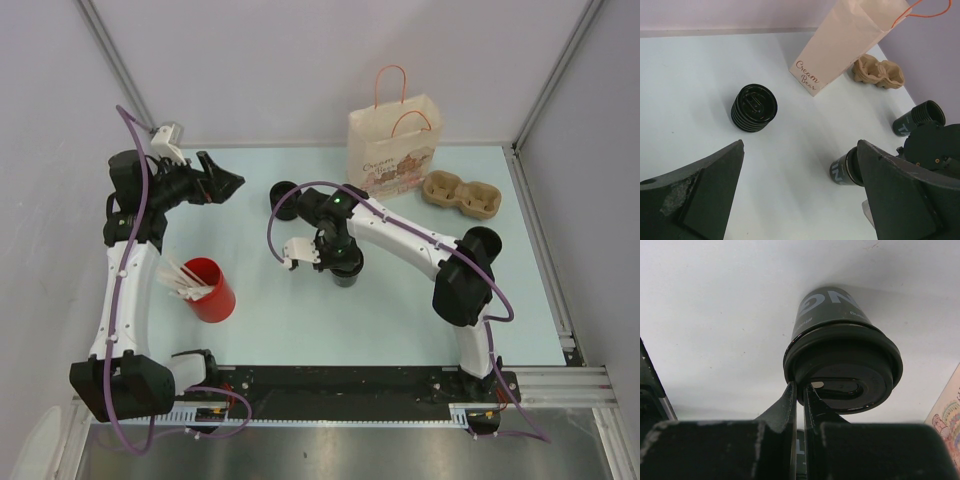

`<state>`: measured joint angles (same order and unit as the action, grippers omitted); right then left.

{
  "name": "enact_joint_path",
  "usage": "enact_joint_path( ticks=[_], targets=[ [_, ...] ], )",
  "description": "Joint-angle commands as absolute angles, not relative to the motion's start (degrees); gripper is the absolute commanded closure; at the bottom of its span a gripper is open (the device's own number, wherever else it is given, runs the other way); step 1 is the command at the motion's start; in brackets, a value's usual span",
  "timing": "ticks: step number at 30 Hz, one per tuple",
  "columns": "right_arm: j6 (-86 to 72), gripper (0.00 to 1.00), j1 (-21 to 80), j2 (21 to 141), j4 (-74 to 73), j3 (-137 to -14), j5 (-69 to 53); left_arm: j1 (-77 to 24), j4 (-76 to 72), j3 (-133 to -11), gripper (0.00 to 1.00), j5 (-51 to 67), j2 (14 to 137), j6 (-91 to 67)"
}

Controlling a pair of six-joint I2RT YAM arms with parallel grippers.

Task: Pack the takeout coffee

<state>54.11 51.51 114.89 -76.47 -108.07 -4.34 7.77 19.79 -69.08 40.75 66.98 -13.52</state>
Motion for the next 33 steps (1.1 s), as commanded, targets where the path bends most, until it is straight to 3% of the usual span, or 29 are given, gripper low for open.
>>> enact_joint_path(
  ticks=[1,15,33],
  targets=[
    [54.8,0.93,51.3,115.2,-86.9,-108.0,-4.0,8.0,17.8,-68.6,0.01,41.9,66.2,-14.4],
    [55.1,0.89,51.4,115.5,-87.0,-107.8,-4.5,8.0,17.4,-68.3,0.01,42.1,66.3,-14.7],
    [55.2,0.74,51.7,114.8,-86.9,-109.0,-4.6,8.0,16.9,-67.9,0.01,41.9,66.1,-14.9]
  ],
)
